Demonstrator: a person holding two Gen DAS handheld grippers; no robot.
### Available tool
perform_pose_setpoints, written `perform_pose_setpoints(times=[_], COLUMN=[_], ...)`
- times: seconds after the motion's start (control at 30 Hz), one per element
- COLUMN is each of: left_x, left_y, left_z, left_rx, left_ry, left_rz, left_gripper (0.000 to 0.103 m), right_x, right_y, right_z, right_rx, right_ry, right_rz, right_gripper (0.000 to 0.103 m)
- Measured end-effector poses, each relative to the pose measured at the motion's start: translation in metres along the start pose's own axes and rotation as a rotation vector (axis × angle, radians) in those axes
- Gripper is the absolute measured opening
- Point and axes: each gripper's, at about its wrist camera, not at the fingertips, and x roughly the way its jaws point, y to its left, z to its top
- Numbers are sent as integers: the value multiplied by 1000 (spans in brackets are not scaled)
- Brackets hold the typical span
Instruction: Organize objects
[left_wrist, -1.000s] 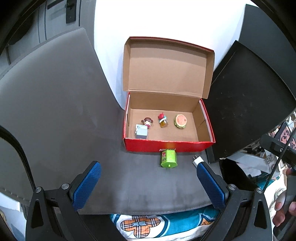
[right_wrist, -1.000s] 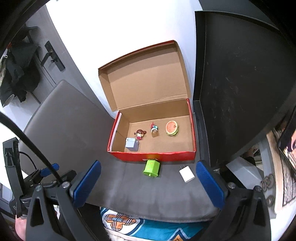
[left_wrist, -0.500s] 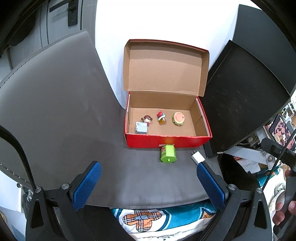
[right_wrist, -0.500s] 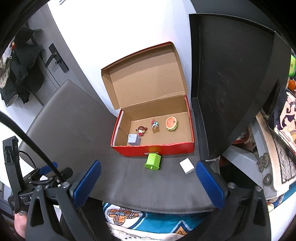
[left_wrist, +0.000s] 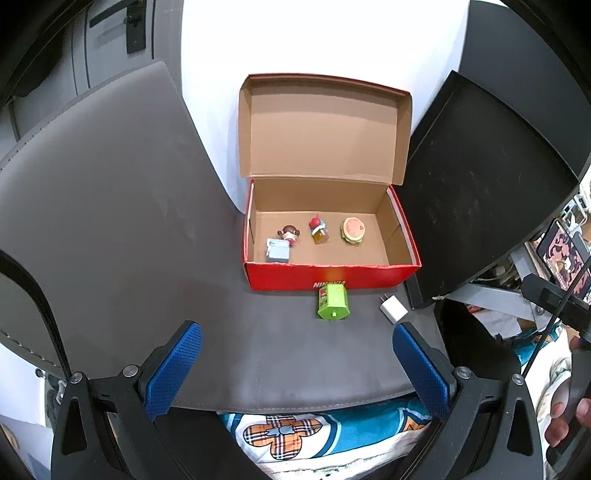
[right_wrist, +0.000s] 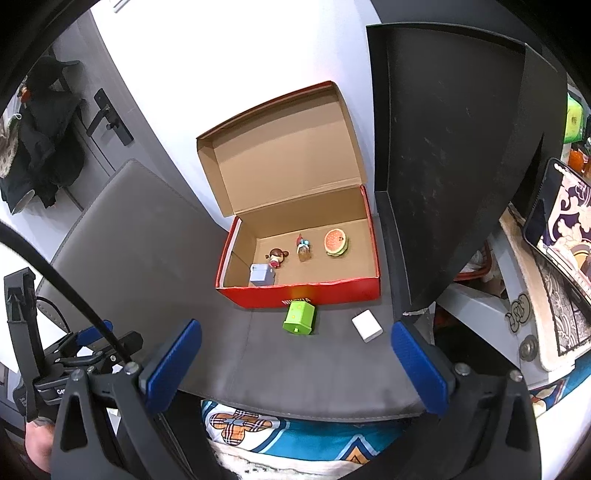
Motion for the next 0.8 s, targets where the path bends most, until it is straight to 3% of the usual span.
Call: perform_pose_setpoints(times=[0.8], left_x=[56], left_y=[-4], left_z=[1], left_rx=[-11], left_ry=[68], left_rz=[-36], left_gripper=[103], right_x=[55], right_y=[-16], right_z=[-3], right_rx=[-44], right_ry=[145], right_rz=[-24], right_gripper=[103])
